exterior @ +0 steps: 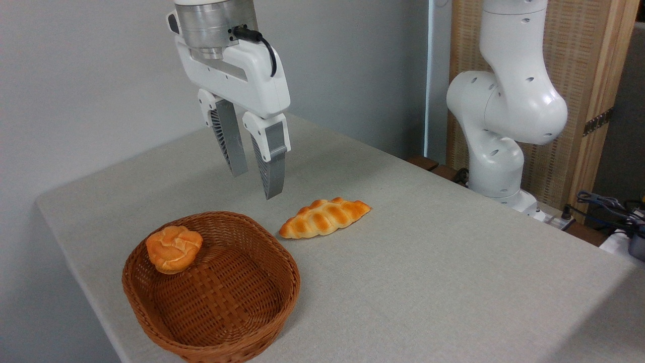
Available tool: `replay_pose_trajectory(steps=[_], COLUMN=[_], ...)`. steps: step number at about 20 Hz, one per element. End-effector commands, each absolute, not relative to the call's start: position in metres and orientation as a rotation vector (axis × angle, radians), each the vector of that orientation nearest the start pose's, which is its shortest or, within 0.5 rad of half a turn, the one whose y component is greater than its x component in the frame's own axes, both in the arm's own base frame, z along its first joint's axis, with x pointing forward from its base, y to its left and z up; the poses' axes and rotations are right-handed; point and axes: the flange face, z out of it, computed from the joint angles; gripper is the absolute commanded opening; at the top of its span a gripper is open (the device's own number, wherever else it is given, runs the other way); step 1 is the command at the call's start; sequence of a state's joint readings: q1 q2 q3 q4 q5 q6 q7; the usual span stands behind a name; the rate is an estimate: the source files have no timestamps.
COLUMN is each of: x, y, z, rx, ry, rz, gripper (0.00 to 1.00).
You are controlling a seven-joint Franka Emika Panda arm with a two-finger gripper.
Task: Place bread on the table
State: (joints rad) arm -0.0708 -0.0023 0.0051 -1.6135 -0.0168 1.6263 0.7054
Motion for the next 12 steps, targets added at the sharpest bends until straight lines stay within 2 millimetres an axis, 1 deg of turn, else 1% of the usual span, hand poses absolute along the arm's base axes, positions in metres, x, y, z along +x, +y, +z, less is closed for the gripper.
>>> replay_pose_trajectory(steps=[1,12], x=[0.5478,0.5462], y=[-0.0372,-0.0323], z=[0.6137,0.6133], rx=[-2.948,-2.964], ry=[1.174,1.167], rz=[-0.027,-0.013], gripper=[1.00,1.00])
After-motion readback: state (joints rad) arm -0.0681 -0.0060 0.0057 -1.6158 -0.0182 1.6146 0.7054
